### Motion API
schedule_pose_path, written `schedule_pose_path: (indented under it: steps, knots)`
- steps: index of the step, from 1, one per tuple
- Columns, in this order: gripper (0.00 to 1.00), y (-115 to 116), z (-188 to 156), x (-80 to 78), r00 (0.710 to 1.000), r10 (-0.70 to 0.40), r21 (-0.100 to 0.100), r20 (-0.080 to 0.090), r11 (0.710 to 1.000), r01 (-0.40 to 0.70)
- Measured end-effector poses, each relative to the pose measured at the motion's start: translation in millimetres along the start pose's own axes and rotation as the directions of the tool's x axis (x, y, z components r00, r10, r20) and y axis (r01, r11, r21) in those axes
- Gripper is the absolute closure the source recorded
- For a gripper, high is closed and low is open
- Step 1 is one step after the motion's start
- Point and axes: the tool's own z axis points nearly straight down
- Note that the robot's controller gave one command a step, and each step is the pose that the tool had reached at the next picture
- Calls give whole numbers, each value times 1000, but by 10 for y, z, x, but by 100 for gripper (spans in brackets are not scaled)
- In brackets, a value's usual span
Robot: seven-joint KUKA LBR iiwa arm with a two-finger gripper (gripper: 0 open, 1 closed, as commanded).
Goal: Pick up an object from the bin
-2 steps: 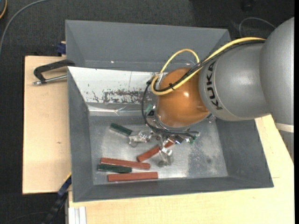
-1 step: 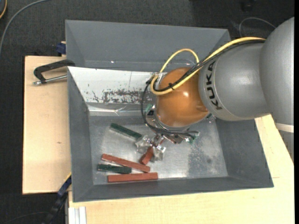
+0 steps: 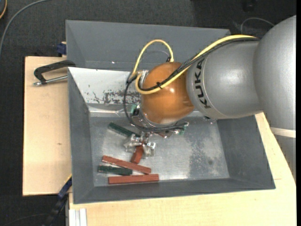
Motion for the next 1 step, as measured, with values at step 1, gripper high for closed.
schedule_pose_path:
  steps: [1]
  knots:
    - [100, -194, -1311, 138, 957, -292, 6, 0, 956, 292]
